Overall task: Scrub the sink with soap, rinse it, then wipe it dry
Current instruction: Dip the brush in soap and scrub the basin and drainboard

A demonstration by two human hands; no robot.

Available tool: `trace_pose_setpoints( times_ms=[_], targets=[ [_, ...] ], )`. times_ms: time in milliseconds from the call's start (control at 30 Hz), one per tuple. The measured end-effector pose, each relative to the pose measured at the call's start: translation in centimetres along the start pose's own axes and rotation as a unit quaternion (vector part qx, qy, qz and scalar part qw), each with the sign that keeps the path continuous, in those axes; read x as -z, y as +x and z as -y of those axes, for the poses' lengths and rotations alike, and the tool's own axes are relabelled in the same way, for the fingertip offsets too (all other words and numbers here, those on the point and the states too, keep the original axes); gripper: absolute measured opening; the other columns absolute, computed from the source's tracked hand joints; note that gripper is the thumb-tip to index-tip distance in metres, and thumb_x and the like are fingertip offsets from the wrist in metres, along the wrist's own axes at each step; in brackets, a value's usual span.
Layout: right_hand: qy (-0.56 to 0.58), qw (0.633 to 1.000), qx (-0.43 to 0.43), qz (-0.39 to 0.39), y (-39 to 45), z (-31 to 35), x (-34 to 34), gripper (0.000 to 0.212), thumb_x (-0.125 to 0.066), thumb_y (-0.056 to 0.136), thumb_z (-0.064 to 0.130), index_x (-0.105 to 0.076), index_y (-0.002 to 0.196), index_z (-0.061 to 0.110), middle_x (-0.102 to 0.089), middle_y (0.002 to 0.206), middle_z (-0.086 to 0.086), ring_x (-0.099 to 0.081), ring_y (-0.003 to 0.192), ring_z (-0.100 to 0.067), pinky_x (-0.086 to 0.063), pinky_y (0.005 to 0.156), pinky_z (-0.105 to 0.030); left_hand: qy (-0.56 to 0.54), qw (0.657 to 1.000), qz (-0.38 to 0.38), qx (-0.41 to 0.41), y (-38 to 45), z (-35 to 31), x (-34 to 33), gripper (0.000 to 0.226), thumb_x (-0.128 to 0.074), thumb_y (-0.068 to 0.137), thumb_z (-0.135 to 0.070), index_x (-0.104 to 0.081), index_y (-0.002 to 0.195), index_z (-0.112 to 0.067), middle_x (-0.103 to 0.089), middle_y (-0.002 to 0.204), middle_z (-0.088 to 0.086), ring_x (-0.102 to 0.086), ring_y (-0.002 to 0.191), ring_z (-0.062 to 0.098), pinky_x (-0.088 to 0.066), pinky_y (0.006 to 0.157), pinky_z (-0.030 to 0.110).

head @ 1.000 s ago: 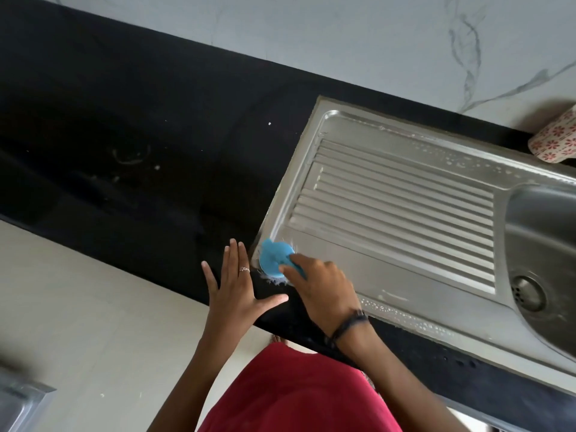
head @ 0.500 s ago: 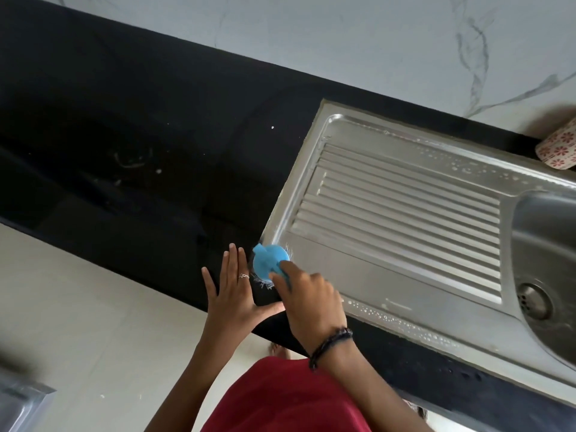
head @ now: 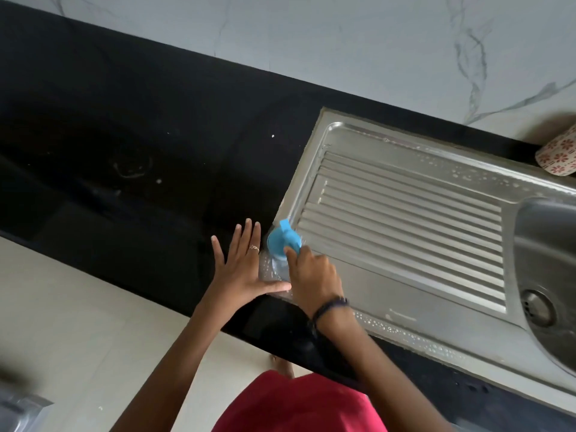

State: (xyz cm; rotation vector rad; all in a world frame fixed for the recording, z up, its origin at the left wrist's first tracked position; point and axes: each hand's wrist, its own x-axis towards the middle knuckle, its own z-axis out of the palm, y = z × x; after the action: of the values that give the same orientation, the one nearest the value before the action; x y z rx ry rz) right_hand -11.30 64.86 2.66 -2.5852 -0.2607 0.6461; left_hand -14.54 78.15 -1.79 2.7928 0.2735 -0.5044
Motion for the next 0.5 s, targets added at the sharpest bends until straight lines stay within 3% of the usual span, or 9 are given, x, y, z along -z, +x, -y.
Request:
trace_pose_setpoints(
  times_ms=[100,200,267,367,433,500],
  targets=[
    [0.033,0.997,-0.033,-0.054,5.6,0.7,1.9,0.046,-0.026,0.101,0.039,-0.051,0.117,0.005,-0.061,0.1,-0.013,-0.058,0.078,-0.022,-0.043,0.061,-0.031,-0.009,1.0,0.023,0.003,1.3,-0.3,1.3,0.123,-0.053,0.068,-0.074,0.021,0.145,-0.013,0.027,0.152,0.004,0.028,0.138,0.017,0.029,0.099,0.048],
    [-0.065,0.996,-0.016,-0.067,10.5,0.5,4.6,0.036,-0.027,0.101,0.023,-0.047,0.126,0.006,-0.057,0.117,-0.018,-0.057,0.103,-0.035,-0.042,0.073,-0.037,0.0,1.0,0.029,-0.008,3.0,-0.8,2.0,0.12,-0.053,0.071,-0.072,0.02,0.145,-0.013,0.027,0.152,0.004,0.028,0.139,0.018,0.028,0.1,0.049],
    [-0.106,0.992,0.008,-0.069,11.6,0.5,5.7,0.035,-0.026,0.099,0.015,-0.043,0.13,0.008,-0.054,0.119,-0.019,-0.056,0.102,-0.035,-0.04,0.071,-0.036,0.007,0.999,0.031,-0.014,4.0,-1.1,2.2,0.115,-0.051,0.074,-0.07,0.02,0.145,-0.012,0.028,0.152,0.005,0.027,0.139,0.019,0.026,0.103,0.049],
    [-0.107,0.993,0.031,-0.045,9.1,0.5,4.9,0.034,-0.027,0.1,0.017,-0.047,0.126,0.006,-0.056,0.118,-0.019,-0.056,0.104,-0.036,-0.045,0.079,-0.041,0.0,1.0,0.018,-0.023,4.9,-1.6,2.3,0.107,-0.046,0.08,-0.067,0.019,0.145,-0.012,0.026,0.153,0.006,0.024,0.141,0.018,0.024,0.104,0.048],
    [-0.069,0.997,0.027,-0.015,6.4,-0.1,3.3,0.037,-0.025,0.102,0.024,-0.05,0.12,0.004,-0.058,0.102,-0.016,-0.058,0.088,-0.029,-0.046,0.069,-0.034,-0.006,1.0,0.007,-0.024,5.3,-1.5,2.2,0.103,-0.044,0.083,-0.065,0.018,0.145,-0.012,0.025,0.153,0.005,0.022,0.141,0.017,0.025,0.104,0.047],
    [-0.042,0.999,-0.002,-0.021,5.6,-0.5,2.5,0.041,-0.023,0.102,0.031,-0.05,0.118,0.004,-0.051,0.087,-0.007,-0.047,0.062,-0.014,-0.036,0.051,-0.022,0.001,1.0,-0.001,-0.022,5.7,-1.4,2.1,0.099,-0.041,0.085,-0.064,0.016,0.146,-0.012,0.023,0.154,0.004,0.021,0.141,0.016,0.024,0.104,0.046]
  ],
)
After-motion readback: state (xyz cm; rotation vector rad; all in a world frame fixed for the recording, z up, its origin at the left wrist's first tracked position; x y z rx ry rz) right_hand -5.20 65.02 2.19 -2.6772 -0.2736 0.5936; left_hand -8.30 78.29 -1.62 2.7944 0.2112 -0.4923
